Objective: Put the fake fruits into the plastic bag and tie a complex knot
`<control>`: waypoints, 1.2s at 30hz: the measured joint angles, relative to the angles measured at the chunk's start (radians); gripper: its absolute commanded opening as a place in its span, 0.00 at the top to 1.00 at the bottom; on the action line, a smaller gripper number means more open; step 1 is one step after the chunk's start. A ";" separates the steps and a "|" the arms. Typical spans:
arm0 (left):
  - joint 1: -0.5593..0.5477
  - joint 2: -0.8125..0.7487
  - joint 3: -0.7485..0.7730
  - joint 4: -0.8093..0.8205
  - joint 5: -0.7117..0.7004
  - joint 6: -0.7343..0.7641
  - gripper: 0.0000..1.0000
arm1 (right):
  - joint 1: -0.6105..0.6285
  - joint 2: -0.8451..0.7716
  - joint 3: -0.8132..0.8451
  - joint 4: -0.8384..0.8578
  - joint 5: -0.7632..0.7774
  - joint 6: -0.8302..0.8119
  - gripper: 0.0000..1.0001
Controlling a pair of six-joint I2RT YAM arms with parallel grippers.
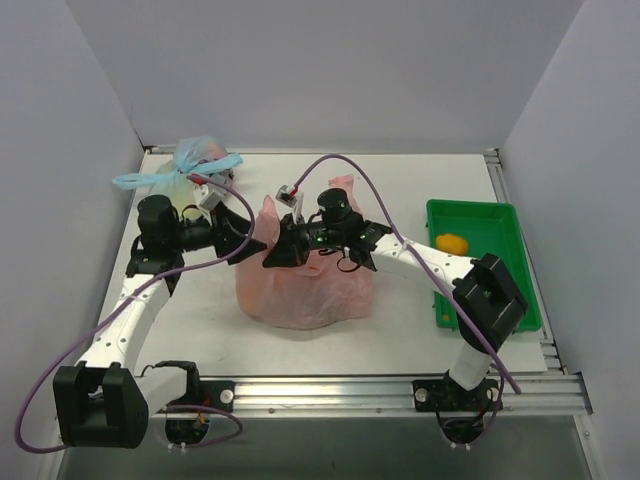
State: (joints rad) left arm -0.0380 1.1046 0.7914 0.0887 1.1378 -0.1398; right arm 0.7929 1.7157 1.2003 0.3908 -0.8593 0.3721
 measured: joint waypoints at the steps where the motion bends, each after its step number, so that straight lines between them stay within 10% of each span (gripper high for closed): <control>1: -0.013 0.002 -0.002 0.016 0.004 -0.004 0.29 | 0.000 0.000 0.002 -0.002 -0.003 -0.003 1.00; 5: -0.066 0.002 -0.021 0.062 0.018 -0.004 0.39 | 0.000 0.002 0.011 -0.006 -0.014 -0.008 1.00; 8: -0.089 0.002 -0.044 0.080 0.019 0.000 0.76 | 0.000 0.011 0.019 -0.006 -0.019 -0.010 0.97; 11: -0.092 0.003 -0.058 0.081 0.039 0.008 0.94 | -0.003 0.016 0.023 -0.038 -0.002 -0.023 0.70; 26: -0.078 -0.014 -0.061 0.078 -0.007 -0.007 1.00 | -0.092 -0.177 0.090 -0.414 -0.014 -0.296 0.27; 36: -0.080 -0.017 -0.051 0.011 -0.029 0.046 1.00 | -0.459 -0.451 0.095 -0.512 0.025 -0.177 0.16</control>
State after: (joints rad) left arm -0.1184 1.0878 0.7406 0.1001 1.1091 -0.0940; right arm 0.3336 1.2648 1.2957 -0.1211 -0.8345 0.1951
